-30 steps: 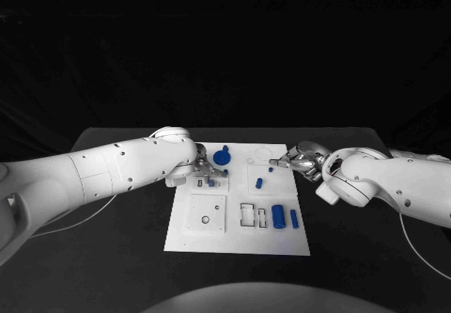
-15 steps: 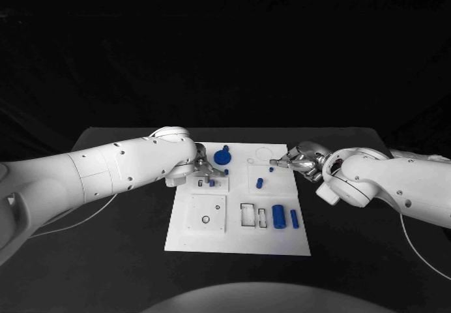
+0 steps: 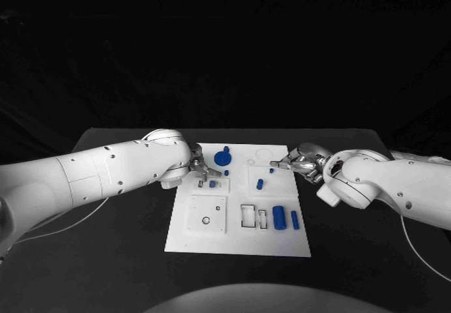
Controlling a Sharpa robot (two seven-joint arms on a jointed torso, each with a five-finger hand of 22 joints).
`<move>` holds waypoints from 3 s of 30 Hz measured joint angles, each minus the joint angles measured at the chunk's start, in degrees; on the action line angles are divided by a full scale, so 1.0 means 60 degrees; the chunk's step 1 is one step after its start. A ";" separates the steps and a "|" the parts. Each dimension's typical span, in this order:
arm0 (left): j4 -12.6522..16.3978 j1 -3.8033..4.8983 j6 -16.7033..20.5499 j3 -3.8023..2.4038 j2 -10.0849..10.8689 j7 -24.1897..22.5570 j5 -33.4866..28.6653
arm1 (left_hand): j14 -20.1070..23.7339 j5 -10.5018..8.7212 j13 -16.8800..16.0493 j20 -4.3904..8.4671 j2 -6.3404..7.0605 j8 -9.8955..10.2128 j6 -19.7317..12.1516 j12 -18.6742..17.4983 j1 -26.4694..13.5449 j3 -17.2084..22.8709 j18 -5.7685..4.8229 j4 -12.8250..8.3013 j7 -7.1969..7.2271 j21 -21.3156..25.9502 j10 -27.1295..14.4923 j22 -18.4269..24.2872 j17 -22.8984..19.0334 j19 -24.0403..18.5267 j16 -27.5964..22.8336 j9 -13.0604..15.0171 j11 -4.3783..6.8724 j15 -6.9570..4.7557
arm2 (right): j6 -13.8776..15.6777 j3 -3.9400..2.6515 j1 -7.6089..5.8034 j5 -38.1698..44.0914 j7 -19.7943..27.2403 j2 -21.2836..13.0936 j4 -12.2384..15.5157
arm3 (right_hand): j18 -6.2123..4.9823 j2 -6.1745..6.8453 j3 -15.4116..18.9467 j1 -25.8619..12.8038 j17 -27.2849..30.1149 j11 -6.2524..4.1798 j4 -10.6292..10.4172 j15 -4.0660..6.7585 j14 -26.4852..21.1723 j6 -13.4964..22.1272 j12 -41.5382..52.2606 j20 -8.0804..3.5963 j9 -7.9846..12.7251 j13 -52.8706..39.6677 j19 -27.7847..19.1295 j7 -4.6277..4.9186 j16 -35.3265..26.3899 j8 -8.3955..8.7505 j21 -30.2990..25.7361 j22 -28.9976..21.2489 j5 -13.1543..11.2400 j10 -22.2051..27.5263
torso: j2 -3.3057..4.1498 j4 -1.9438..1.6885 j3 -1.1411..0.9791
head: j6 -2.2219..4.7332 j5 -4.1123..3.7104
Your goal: Assemble the parts on the task board
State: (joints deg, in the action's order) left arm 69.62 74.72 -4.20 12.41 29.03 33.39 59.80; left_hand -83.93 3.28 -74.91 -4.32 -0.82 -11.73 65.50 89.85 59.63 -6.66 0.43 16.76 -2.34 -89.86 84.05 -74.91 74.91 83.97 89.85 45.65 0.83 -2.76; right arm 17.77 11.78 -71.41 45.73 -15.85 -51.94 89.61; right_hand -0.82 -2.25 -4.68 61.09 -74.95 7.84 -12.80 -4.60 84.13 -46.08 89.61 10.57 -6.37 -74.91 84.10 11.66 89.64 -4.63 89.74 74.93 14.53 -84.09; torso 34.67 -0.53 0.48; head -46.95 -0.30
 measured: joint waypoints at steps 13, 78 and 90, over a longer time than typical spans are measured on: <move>0.0316 0.0000 0.0263 0.0000 0.0377 -0.0483 -0.0226 | 0.0000 -0.0032 0.0000 0.0000 0.0091 0.0000 0.0034 0.0000 0.0351 -0.0088 -0.0001 -0.0016 0.0035 0.0000 0.0000 0.0000 -0.0001 0.0000 0.0000 0.0038 0.0000 0.0000 | 0.0000 0.0000 0.0011 0.0000 -0.0003 -0.0003 -0.0013 | 0.0000 0.0000 0.0000 0.0000 0.0001 0.0000 0.0000 0.0000 0.0000 0.0000 0.0000 0.0000 0.0002 0.0000 0.0000 0.0000 0.0000 0.0000 0.0000 -0.0001 0.0000 0.0000 | 0.0004 0.0000 0.0003 | 0.0015 -0.0015; -0.0084 0.0000 -0.0216 0.0003 0.0159 -0.0566 -0.0540 | 0.0000 -0.0030 0.0000 0.0000 -0.0265 0.0132 0.0103 0.0000 0.2148 0.0310 0.0000 -0.0042 0.0103 0.0000 0.0000 0.0000 0.0006 0.0000 0.0000 0.0038 0.0068 0.0000 | -0.0044 0.0000 0.0016 0.0000 -0.0082 -0.0014 -0.0010 | 0.0000 -0.0037 0.0027 0.0037 0.0006 0.0034 -0.0027 -0.0034 -0.0035 0.0000 0.0000 0.0034 -0.0020 -0.0003 -0.0034 0.0000 0.0000 -0.0038 0.0000 0.0002 0.0000 0.0034 | 0.0001 0.0006 0.0000 | -0.0044 -0.0005; -0.0057 -0.0001 -0.0063 0.0005 0.0219 -0.0695 -0.0540 | 0.0000 -0.0030 0.0000 0.0000 -0.0265 0.0132 0.0103 0.0000 0.2148 0.0284 0.0000 -0.0015 0.0103 0.0000 -0.0001 0.0000 0.0004 0.0000 0.0000 0.0029 0.0068 0.0000 | -0.0056 0.0000 0.0016 0.0000 -0.0092 -0.0014 -0.0013 | 0.0001 -0.0037 0.0027 0.0037 0.0007 0.0033 -0.0027 -0.0034 -0.0034 -0.0001 0.0000 0.0034 -0.0019 -0.0002 -0.0034 -0.0001 0.0000 -0.0038 0.0000 0.0001 0.0000 0.0034 | 0.0004 0.0005 0.0001 | -0.0034 -0.0013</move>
State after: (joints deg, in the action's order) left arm 69.27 74.71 -4.58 12.44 30.34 29.22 56.56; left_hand -83.93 3.10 -74.91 -4.32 -2.41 -10.94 66.12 89.85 72.52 -4.96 0.43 16.67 -1.72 -89.86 84.04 -74.91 74.94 83.97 89.85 45.82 1.24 -2.76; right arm 17.43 11.78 -71.32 45.73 -16.41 -52.02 89.53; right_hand -0.82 -2.48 -4.52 61.32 -74.90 8.04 -12.97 -4.81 83.92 -46.08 89.62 10.77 -6.49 -74.92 83.90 11.66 89.64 -4.86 89.74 74.94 14.53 -83.89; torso 34.69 -0.50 0.48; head -47.15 -0.38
